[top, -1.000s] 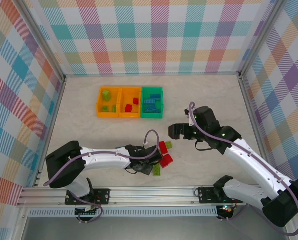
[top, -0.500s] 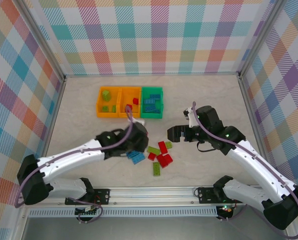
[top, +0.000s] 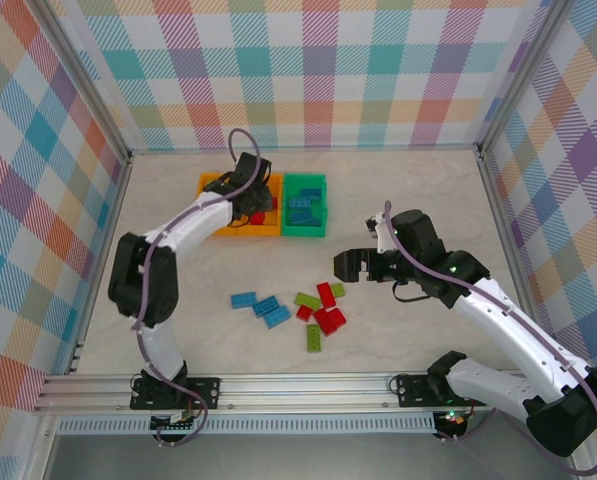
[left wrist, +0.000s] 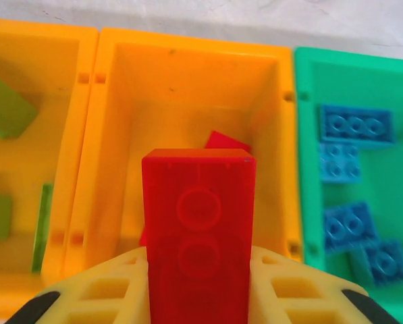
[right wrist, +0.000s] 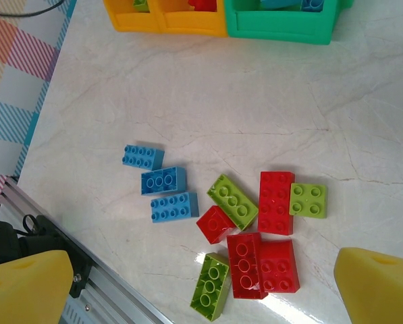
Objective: Sort the legos into containers by color
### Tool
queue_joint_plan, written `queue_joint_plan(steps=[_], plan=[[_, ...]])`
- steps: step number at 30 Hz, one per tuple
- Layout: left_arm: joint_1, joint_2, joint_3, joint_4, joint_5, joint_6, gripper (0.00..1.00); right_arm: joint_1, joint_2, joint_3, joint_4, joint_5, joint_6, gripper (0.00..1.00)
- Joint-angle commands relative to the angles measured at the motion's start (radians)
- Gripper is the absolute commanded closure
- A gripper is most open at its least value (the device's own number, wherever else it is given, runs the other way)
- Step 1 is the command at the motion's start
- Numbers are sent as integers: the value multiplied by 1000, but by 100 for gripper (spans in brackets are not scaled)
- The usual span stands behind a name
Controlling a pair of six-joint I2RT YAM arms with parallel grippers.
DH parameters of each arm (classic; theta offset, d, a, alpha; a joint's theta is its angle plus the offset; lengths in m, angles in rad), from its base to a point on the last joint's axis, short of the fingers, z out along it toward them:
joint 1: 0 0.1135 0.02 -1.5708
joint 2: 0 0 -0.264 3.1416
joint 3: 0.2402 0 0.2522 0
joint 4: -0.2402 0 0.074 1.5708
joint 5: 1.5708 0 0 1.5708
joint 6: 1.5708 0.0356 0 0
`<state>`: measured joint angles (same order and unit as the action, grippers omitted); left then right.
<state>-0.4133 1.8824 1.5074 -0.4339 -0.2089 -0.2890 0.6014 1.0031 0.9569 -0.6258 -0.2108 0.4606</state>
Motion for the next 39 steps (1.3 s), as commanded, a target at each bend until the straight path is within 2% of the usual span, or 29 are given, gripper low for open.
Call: queue_joint_plan(steps=[1, 5, 9, 12, 15, 18, 23, 27, 30, 32, 34, 37, 39], plan=[[29, 51, 96, 27, 62, 34, 61, -2, -9, 25, 0, -4, 7, 0], [33, 91, 202, -35, 77, 53, 52, -2, 8, 27, 1, -3, 3, 0], [32, 23, 187, -45, 109, 54, 49, -2, 24, 19, 4, 1, 3, 0], [26, -116, 102, -27, 170, 47, 49, -2, 41, 10, 2, 23, 3, 0], [-16, -314, -17, -8, 212, 68, 49, 1, 82, 9, -21, 78, 4, 0], [-106, -517, -138, -17, 229, 185, 47, 9, 156, 11, -31, 108, 0, 2], [-284, -802, -305, -119, 267, 492, 41, 39, 319, 5, 1, 144, -20, 12], [-366, -966, -427, -202, 319, 700, 27, 58, 430, 6, 1, 209, -27, 19], [-377, -1062, -529, -192, 301, 757, 20, 63, 469, -11, 26, 220, -5, 21], [-378, -1096, -586, -166, 284, 722, 16, 64, 466, -28, 53, 204, 11, 21], [-383, -1093, -599, -175, 261, 615, 15, 66, 455, -37, 71, 176, 15, 23], [-392, -1040, -621, -144, 96, 283, 18, 65, 450, -49, 91, 123, 16, 24], [-399, -997, -661, -105, 73, 101, 19, 67, 466, -52, 98, 119, 15, 24]])
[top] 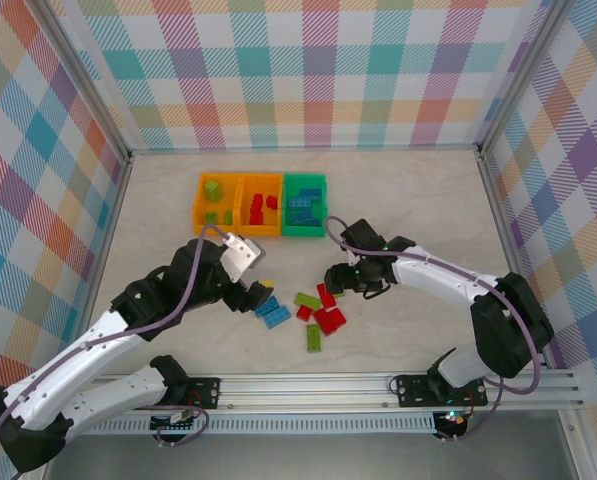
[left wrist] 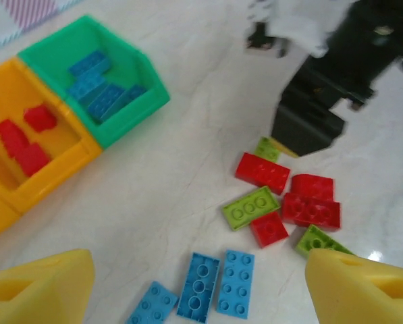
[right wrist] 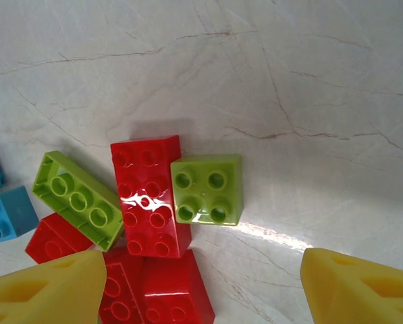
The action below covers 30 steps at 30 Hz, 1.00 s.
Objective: Sort the legos into containers by color
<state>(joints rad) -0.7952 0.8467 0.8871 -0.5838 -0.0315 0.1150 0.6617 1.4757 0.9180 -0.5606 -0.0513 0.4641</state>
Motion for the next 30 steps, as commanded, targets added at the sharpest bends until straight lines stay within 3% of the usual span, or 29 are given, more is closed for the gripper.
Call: queue_joint_plan(steps=[1, 5, 9, 12, 14, 20, 24, 30], plan=[[-24, 57, -64, 76, -102, -368, 19, 8, 6, -8, 29, -33, 7, 24], [-54, 84, -135, 147, -122, -505, 21, 10, 34, 10, 9, -4, -9, 32], [-69, 95, -145, 138, -145, -508, 21, 10, 66, 10, 12, 49, -2, 35], [-77, 108, -134, 145, -102, -507, 21, 11, 51, 3, 18, 45, 17, 35], [-106, 144, -123, 171, -98, -566, 21, 11, 10, -13, 29, 47, 28, 34], [-233, 444, -22, 269, -194, -813, 29, -2, -157, -87, 47, 160, 109, 31], [-249, 648, 77, 238, -256, -910, 42, -26, -259, -143, 48, 180, 146, 31], [-248, 762, 96, 210, -302, -959, 50, -31, -330, -185, 34, 157, 133, 28]])
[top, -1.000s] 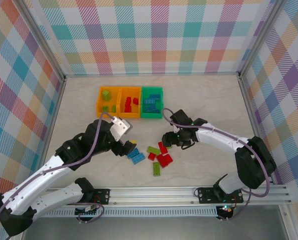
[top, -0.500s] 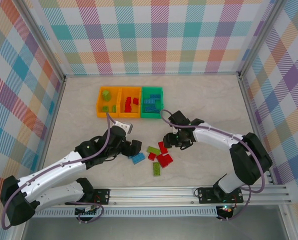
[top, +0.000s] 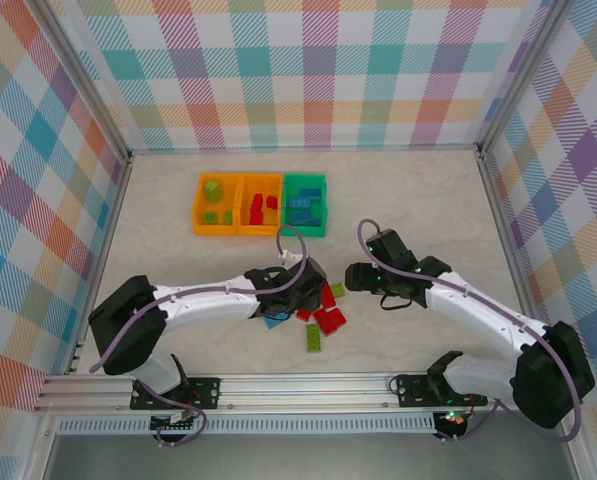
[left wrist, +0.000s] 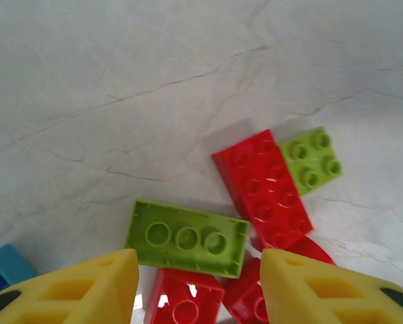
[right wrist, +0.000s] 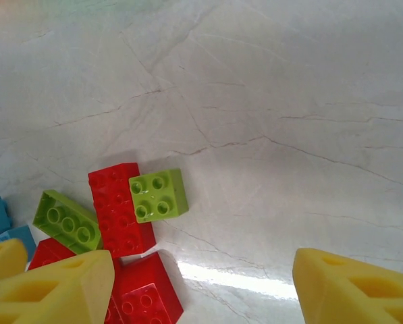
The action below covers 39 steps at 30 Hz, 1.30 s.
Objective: Sort the legos into containers by color
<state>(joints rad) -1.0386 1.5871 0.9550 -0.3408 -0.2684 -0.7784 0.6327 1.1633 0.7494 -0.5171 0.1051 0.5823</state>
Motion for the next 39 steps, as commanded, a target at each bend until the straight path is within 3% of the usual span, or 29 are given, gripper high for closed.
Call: queue_joint_plan(steps=[1, 6, 11, 20, 29, 34, 39], plan=[[-5, 33, 29, -43, -82, -65, 51, -2, -16, -18, -9, -6, 11, 28], [-3, 96, 51, -81, -140, -45, 57, -2, -7, -16, 4, -35, 3, 26], [1, 148, 58, -88, -161, -48, 74, -2, -20, -11, -3, -41, -3, 24], [3, 192, 37, -64, -144, -49, 94, -2, -50, -8, -17, -50, 3, 19], [10, 193, 34, -61, -160, -41, 100, -1, -49, 30, -35, -130, 4, 15], [31, 78, 42, -78, -193, 0, 100, -1, -72, 43, -42, -132, 7, 14], [197, -88, 77, -115, -238, 122, 100, -1, -88, 53, 0, -196, 8, 14]])
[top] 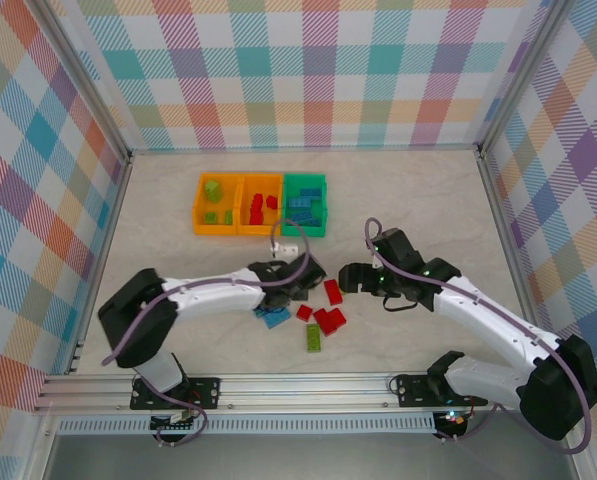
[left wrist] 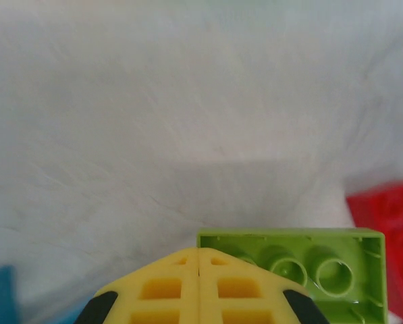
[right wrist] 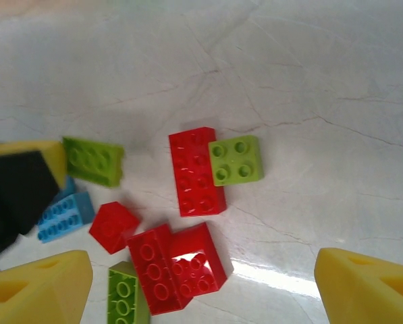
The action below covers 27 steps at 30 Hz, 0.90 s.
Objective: Sort the legos into containers by color
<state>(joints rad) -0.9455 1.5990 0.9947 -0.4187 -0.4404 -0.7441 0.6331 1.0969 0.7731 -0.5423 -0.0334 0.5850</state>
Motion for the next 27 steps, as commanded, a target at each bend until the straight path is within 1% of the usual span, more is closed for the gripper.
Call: queue_joint_plan(steps=[1, 4, 7, 10, 12, 15, 19, 21, 24, 26, 27], plan=[[145, -118, 44, -32, -57, 114, 100, -1, -22, 30, 38, -71, 6, 14], [291, -142, 86, -28, -41, 186, 100, 0, -13, 43, 47, -90, 6, 14], [453, -123, 140, -26, -87, 236, 100, 0, -8, 46, 47, -88, 3, 14], [621, -72, 183, 9, -73, 241, 100, 0, -9, 43, 48, -86, -1, 14], [700, -4, 232, 21, -36, 243, 100, 0, -9, 42, 46, -82, -5, 13], [763, 103, 311, 34, 54, 253, 100, 0, -8, 41, 45, -73, -11, 13], [778, 192, 392, 51, 105, 284, 100, 0, -4, 40, 40, -65, -13, 13], [783, 223, 435, 28, 112, 288, 88, 0, -2, 39, 39, -63, -14, 13], [787, 215, 446, 21, 128, 292, 78, 0, 4, 37, 38, -59, -13, 12], [787, 180, 432, 27, 144, 297, 68, 0, 8, 38, 38, -57, -9, 12], [787, 161, 426, 19, 152, 298, 67, 0, 13, 44, 37, -59, -7, 13]])
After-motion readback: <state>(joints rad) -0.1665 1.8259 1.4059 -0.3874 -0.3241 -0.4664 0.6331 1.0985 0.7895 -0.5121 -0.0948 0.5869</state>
